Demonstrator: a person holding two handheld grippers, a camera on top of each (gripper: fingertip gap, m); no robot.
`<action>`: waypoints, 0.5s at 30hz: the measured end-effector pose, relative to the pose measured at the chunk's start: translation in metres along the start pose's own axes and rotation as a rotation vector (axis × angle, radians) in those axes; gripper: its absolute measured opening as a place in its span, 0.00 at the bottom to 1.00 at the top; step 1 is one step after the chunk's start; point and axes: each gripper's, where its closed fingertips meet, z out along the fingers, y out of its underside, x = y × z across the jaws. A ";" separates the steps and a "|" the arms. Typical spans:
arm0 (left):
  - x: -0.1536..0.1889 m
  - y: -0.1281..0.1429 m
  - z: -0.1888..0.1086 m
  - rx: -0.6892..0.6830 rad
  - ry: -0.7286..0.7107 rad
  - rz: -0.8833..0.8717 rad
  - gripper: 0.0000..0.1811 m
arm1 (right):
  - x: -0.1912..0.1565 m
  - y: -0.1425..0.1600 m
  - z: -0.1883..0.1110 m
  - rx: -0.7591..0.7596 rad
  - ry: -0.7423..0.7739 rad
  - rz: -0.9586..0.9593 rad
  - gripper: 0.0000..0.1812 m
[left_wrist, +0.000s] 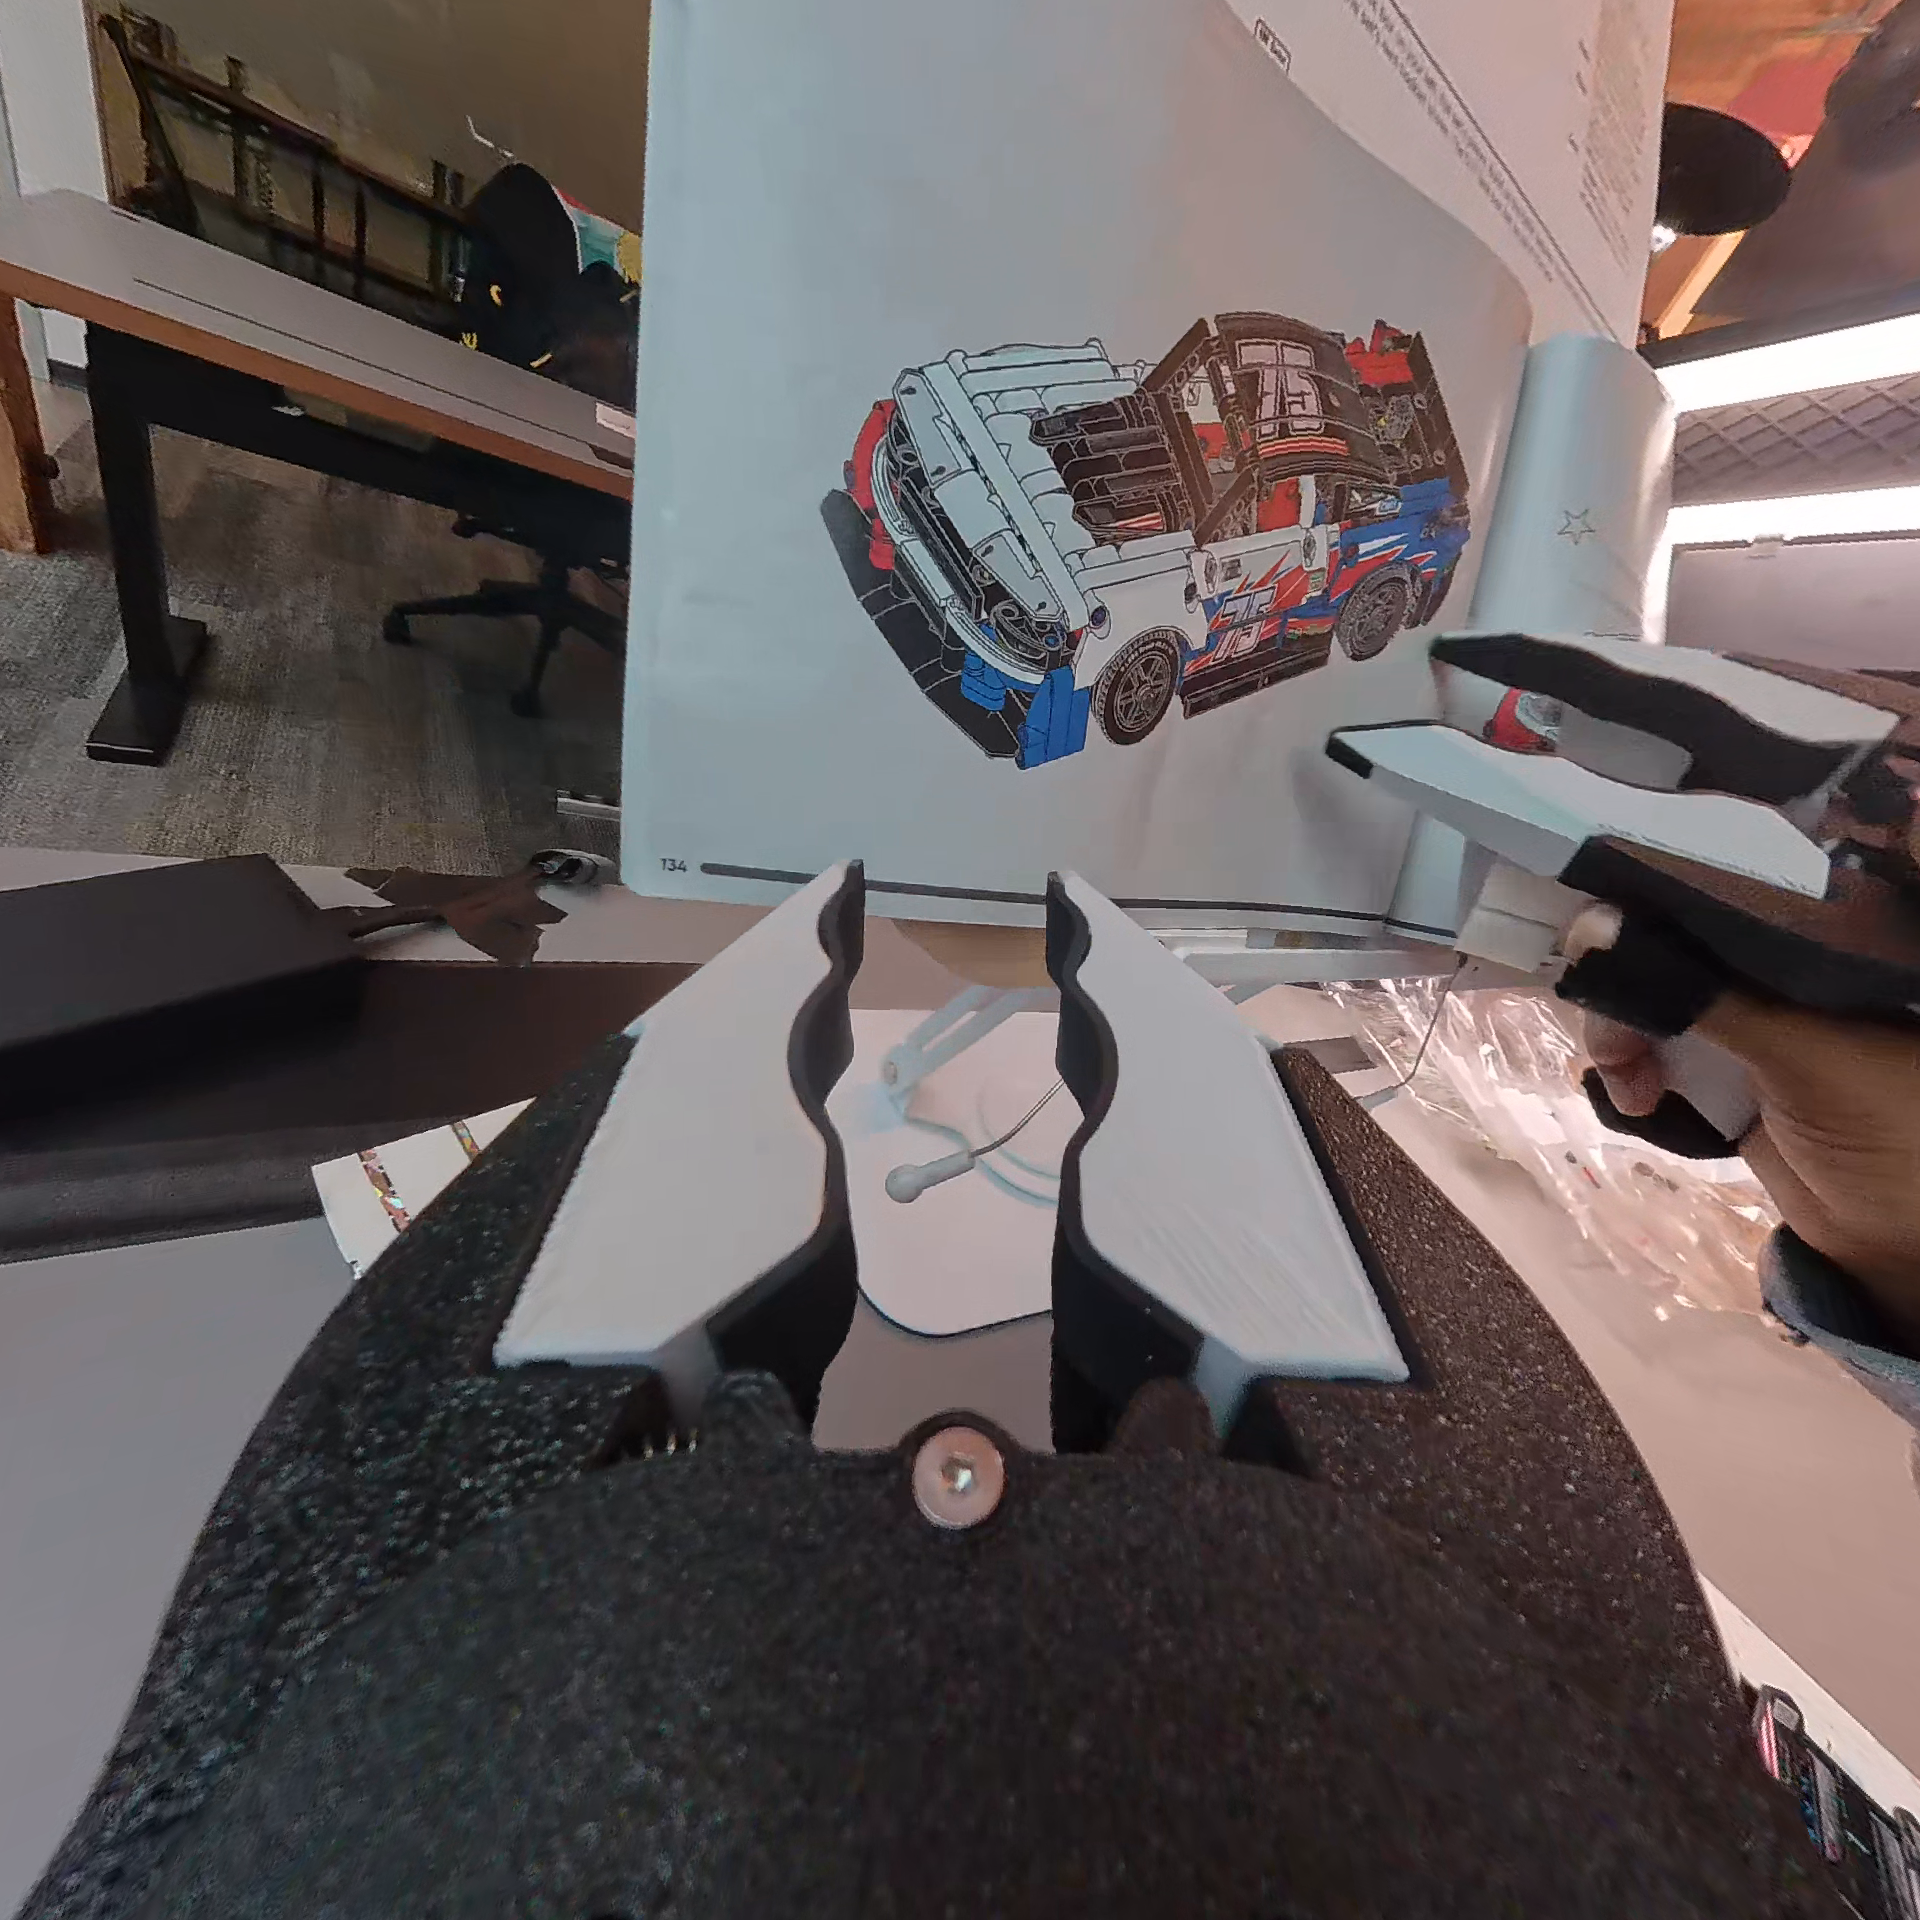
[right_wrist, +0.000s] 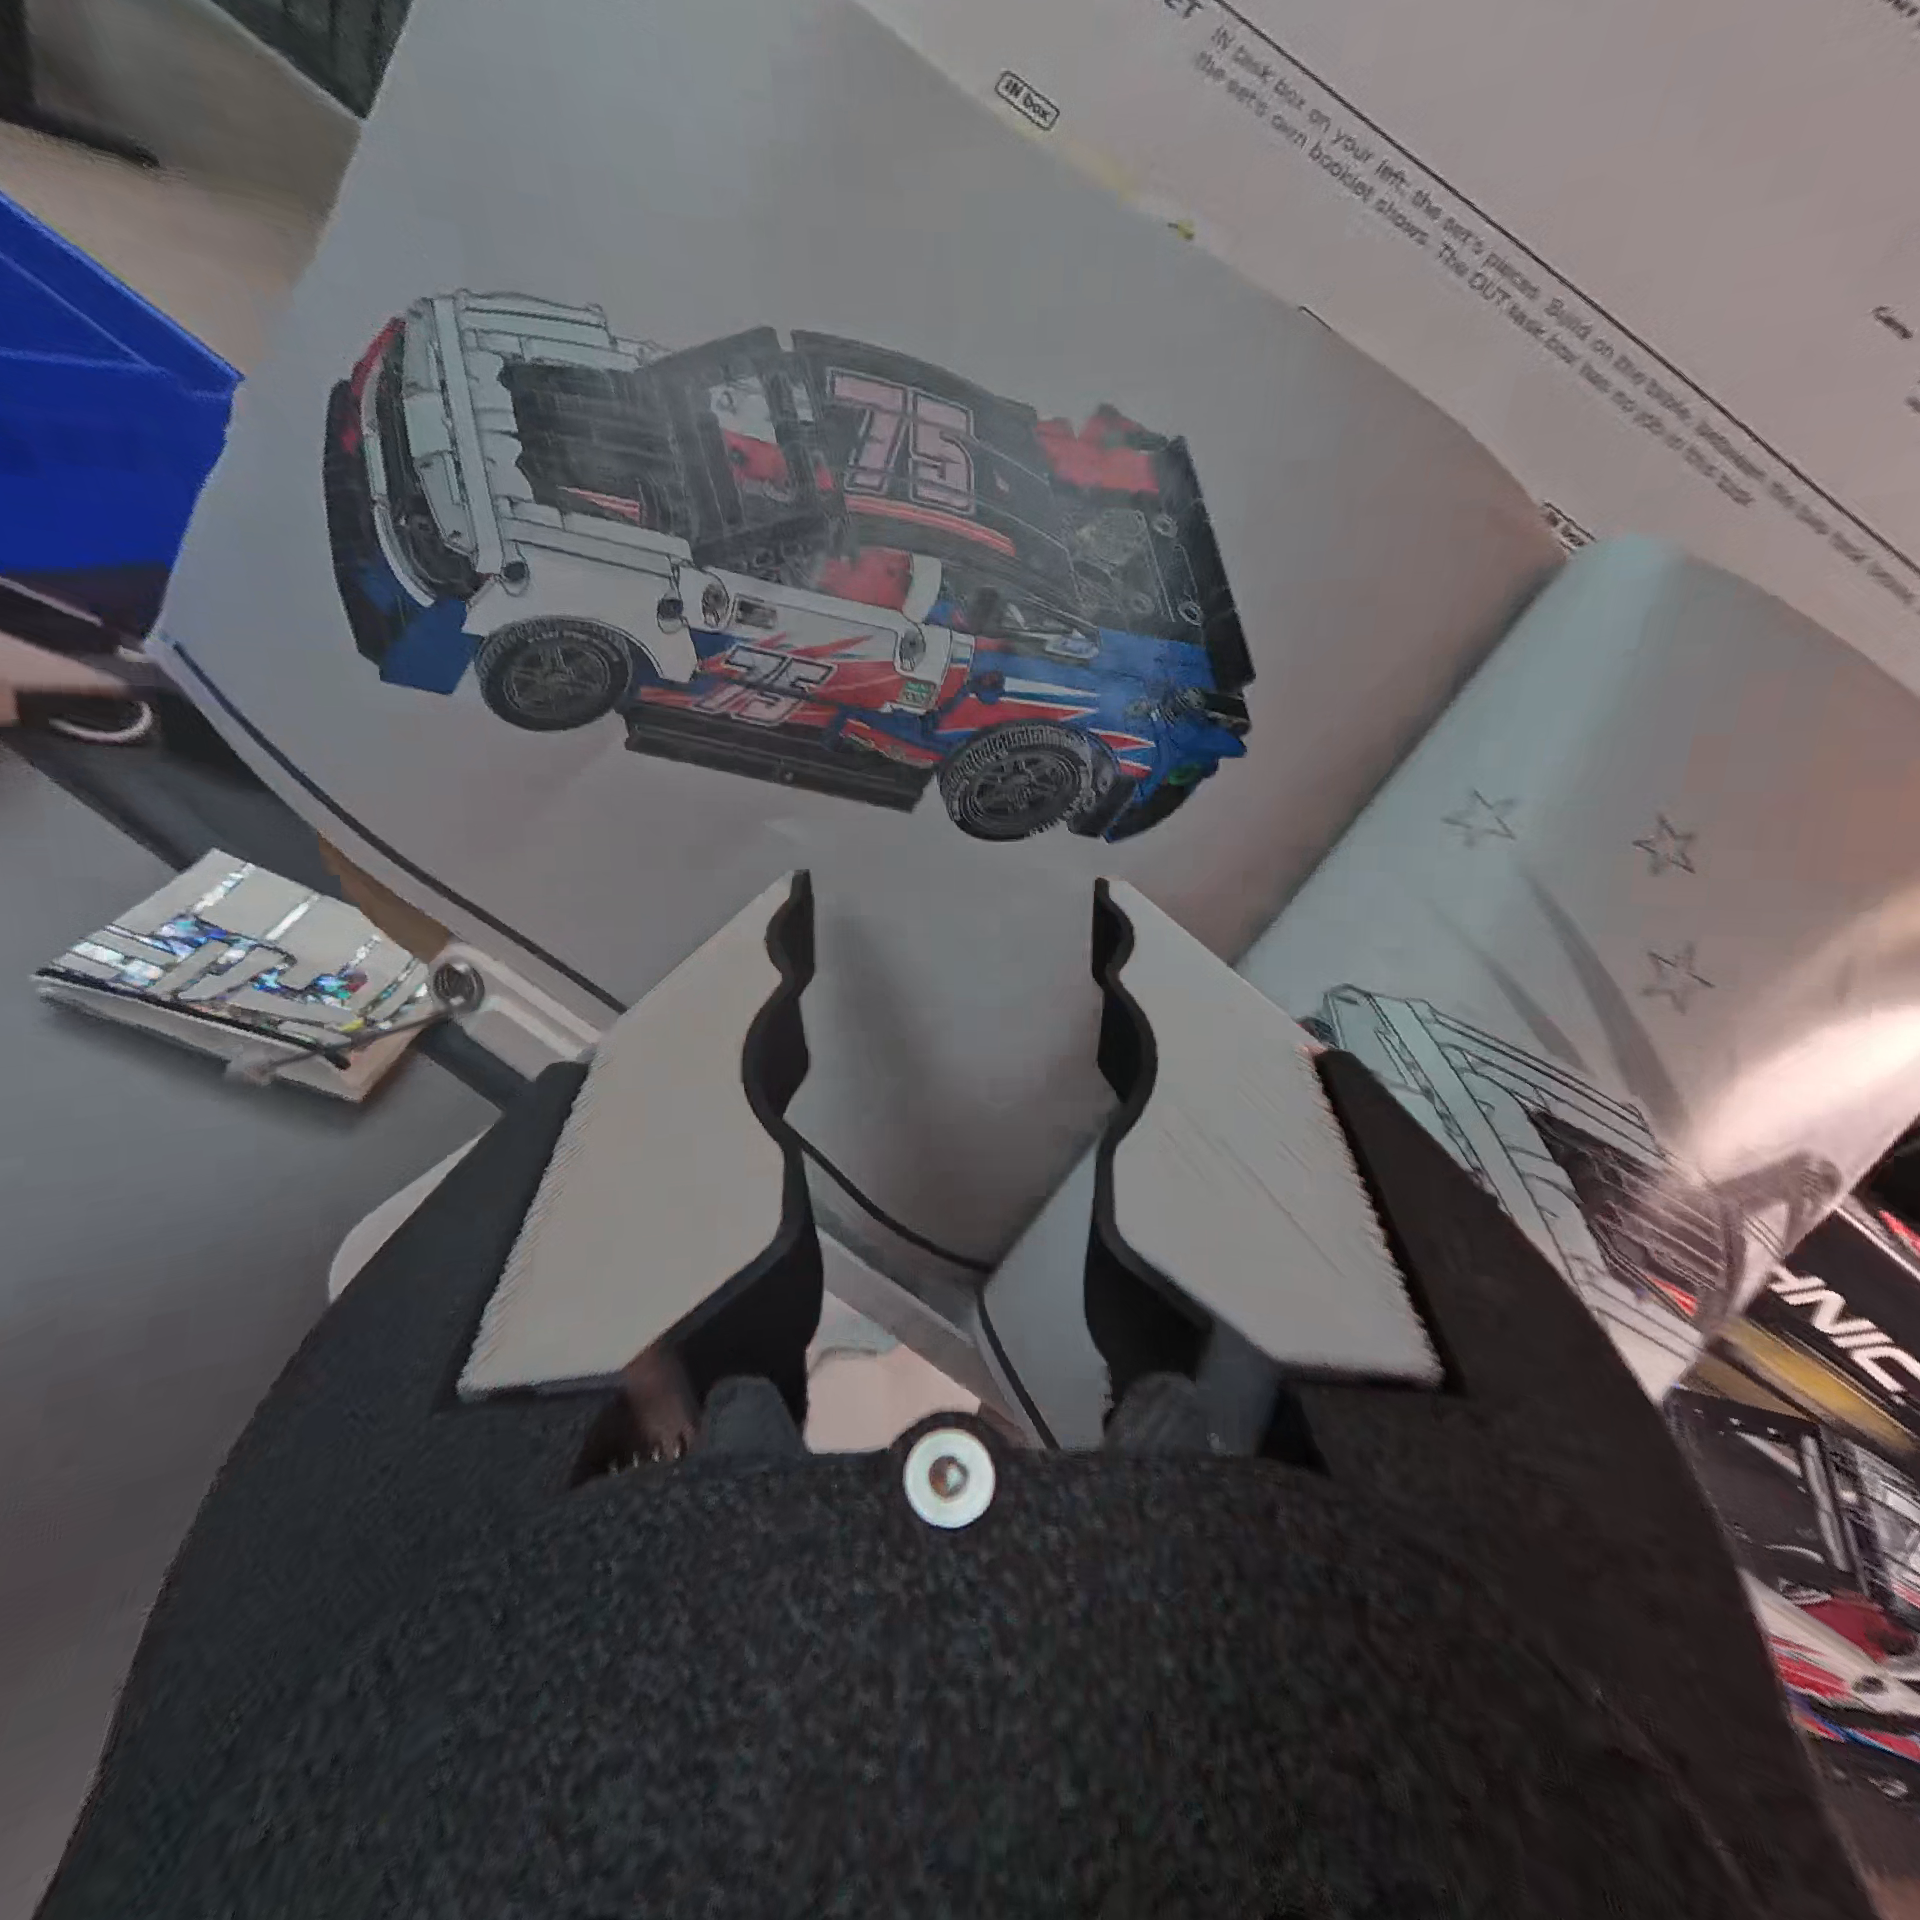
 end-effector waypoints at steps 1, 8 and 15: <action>0.001 0.001 0.000 0.000 0.000 0.008 0.19 | -0.002 -0.001 0.007 -0.023 0.000 0.026 0.36; -0.013 0.005 -0.006 -0.007 -0.032 0.055 0.19 | -0.007 -0.006 0.028 -0.058 0.114 0.018 0.53; -0.024 -0.003 -0.012 -0.002 -0.050 0.090 0.19 | 0.021 -0.001 0.016 0.018 0.227 -0.027 0.19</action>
